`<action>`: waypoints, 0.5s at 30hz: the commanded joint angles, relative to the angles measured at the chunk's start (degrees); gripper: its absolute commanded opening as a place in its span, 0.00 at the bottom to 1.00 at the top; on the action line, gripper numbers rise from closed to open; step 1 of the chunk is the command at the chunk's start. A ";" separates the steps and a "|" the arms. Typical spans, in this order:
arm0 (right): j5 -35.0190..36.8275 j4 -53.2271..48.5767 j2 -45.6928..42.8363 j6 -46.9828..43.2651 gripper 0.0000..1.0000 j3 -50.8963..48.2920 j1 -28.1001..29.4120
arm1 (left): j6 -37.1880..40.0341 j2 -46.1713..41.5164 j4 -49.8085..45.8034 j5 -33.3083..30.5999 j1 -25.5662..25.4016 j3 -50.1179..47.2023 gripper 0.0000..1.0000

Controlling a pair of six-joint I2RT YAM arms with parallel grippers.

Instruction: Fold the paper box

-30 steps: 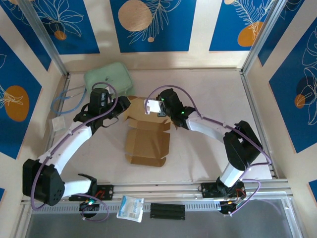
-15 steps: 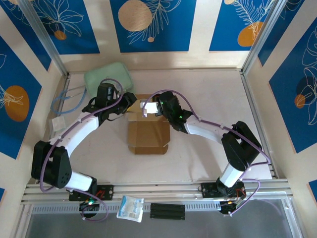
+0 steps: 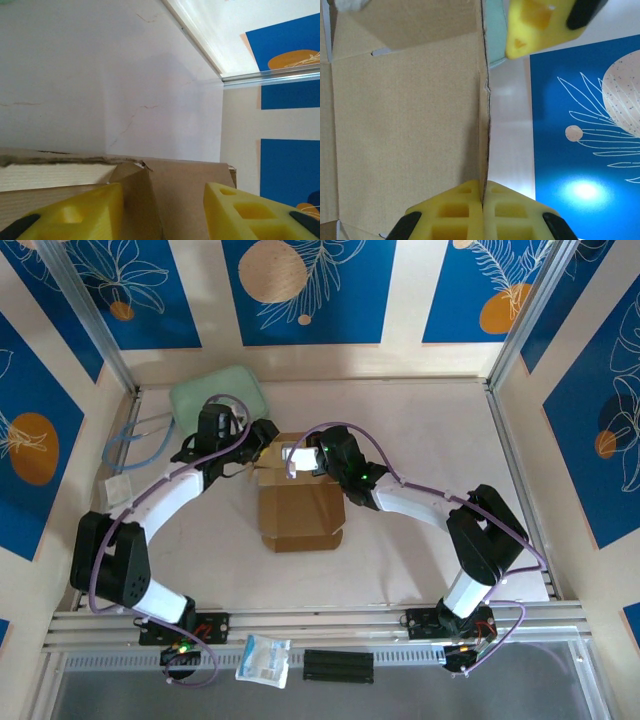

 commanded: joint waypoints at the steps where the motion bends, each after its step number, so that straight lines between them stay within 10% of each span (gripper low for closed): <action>1: -1.43 0.06 0.25 1.83 0.04 0.80 0.46 | -2.16 1.44 3.80 2.82 0.59 0.18 0.34; 9: -1.52 -0.12 0.98 2.80 0.04 0.80 0.46 | -1.59 1.52 2.79 2.12 0.55 0.08 0.14; 15: -0.46 -0.56 1.38 4.12 0.04 1.29 0.03 | 1.84 -0.36 -1.08 -1.25 0.68 0.26 0.29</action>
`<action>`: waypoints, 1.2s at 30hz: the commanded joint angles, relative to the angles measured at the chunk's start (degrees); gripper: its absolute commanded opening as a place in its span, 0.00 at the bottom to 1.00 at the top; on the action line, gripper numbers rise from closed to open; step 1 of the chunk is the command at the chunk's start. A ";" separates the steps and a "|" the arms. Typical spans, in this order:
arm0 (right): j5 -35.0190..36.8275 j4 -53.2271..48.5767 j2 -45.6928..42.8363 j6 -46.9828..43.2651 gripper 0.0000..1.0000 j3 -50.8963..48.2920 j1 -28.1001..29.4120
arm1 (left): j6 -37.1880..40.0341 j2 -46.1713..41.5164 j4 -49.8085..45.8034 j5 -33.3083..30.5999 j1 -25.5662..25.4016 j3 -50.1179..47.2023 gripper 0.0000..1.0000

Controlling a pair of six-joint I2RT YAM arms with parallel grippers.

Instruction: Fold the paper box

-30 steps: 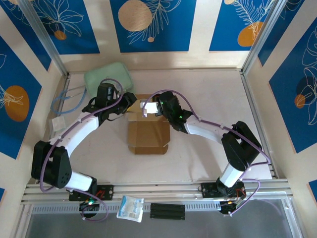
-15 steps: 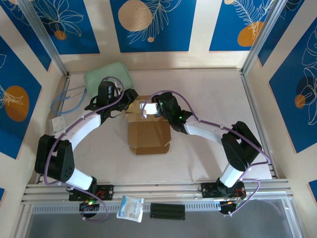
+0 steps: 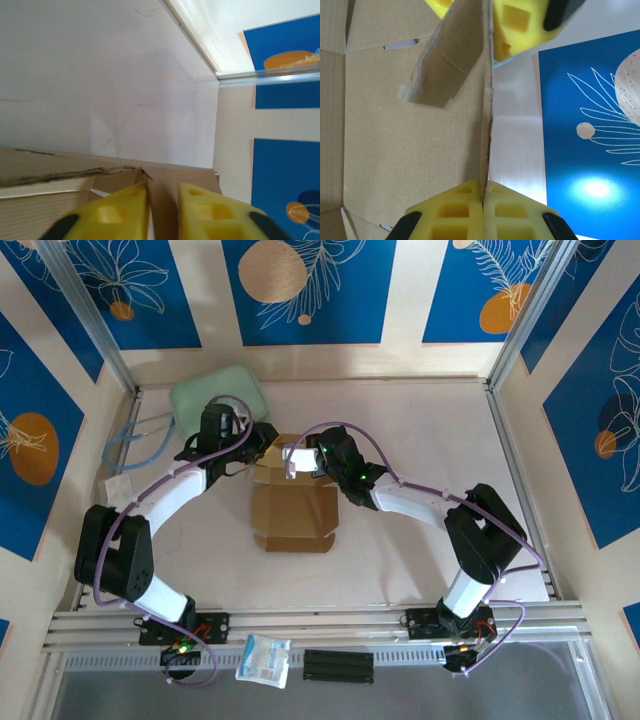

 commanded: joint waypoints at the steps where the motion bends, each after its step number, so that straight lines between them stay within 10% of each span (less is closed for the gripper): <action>1: -0.14 0.26 0.72 2.11 0.04 1.24 -0.42 | 4.36 -3.11 -3.23 -3.09 0.57 0.15 0.32; 16: 2.28 1.13 2.57 1.91 0.03 0.55 -2.09 | 36.01 -28.52 -10.65 -18.24 -5.02 -18.71 0.38; 28: 2.92 -0.18 1.54 2.48 0.04 -0.32 -2.22 | 34.16 -1.80 -1.83 -13.15 -9.82 -14.38 0.37; 36: 2.45 -1.51 1.15 3.22 0.02 0.07 -2.13 | 38.97 5.61 1.25 -25.85 -9.84 -11.18 0.46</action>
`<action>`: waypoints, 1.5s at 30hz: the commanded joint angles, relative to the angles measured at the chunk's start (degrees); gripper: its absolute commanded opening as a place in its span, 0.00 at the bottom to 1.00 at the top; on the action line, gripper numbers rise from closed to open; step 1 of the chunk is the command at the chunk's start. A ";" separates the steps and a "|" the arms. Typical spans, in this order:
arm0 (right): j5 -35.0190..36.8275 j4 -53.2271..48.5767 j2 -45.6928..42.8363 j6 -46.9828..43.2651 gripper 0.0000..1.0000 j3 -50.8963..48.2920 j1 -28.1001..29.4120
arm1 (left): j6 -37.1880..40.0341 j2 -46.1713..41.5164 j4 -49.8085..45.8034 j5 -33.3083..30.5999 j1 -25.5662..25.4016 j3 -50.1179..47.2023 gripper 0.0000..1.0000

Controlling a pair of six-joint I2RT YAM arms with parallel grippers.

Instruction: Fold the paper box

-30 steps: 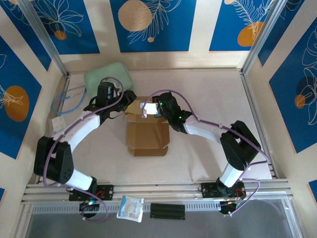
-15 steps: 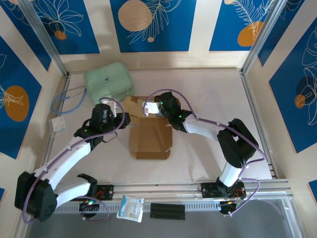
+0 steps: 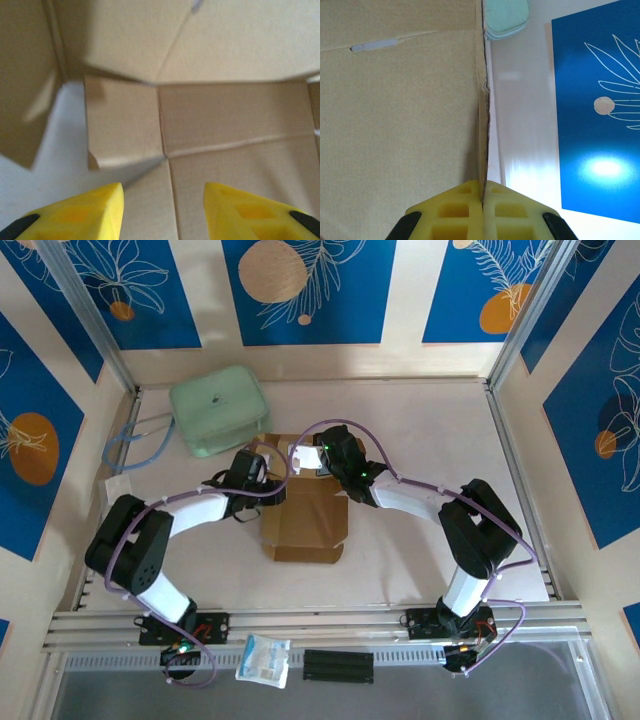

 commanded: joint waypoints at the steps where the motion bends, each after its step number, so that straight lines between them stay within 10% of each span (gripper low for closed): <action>1: 0.36 -0.94 -0.86 1.58 0.02 0.18 -0.08 | 3.18 1.69 3.12 -7.07 -0.29 2.69 0.46; 10: 0.48 -1.56 -0.13 1.58 0.00 1.06 -0.21 | 3.10 4.69 0.75 -8.29 -0.11 4.75 0.56; 33: 2.22 1.34 0.53 1.34 0.00 1.48 -0.65 | -10.66 6.84 14.03 18.78 -0.11 1.41 0.41; 45: 2.38 1.45 -0.55 1.48 0.00 0.52 -0.88 | -13.00 10.19 18.26 18.46 -0.03 -0.62 0.43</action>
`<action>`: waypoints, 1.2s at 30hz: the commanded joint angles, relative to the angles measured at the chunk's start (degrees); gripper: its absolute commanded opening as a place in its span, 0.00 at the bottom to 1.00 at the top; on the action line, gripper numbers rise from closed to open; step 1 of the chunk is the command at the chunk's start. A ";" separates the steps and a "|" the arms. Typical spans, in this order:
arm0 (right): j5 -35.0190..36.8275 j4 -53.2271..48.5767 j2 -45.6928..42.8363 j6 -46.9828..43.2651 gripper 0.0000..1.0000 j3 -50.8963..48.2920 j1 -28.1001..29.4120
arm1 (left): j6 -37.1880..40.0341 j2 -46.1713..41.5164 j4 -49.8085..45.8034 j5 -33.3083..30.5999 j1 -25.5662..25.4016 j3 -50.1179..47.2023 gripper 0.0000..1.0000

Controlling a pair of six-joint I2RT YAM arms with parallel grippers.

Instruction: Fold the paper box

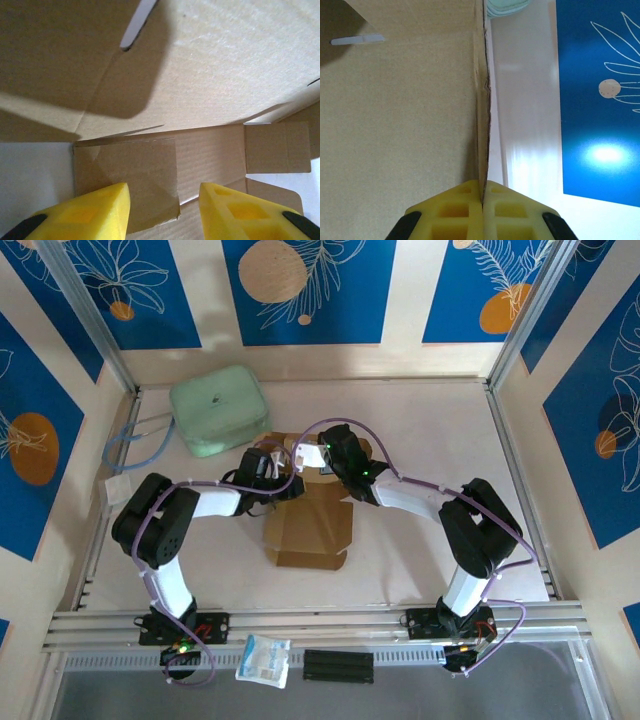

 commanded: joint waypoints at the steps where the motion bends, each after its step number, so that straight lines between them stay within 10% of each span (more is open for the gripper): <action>1: 0.40 2.66 -0.65 1.11 0.00 0.53 -0.12 | 0.29 -2.14 -0.46 -0.10 0.01 -1.46 0.44; 13: 0.23 3.17 -0.66 1.27 0.00 0.36 -0.48 | 11.82 -24.83 -33.88 -24.87 4.00 5.46 0.49; 29: 0.35 3.03 -0.33 0.75 0.00 0.89 0.29 | 21.45 -9.40 -45.74 -15.97 9.09 26.11 0.55; 36: 0.16 2.83 -0.48 0.49 0.00 0.88 0.75 | 23.57 -4.12 -45.17 -14.60 9.51 30.67 0.39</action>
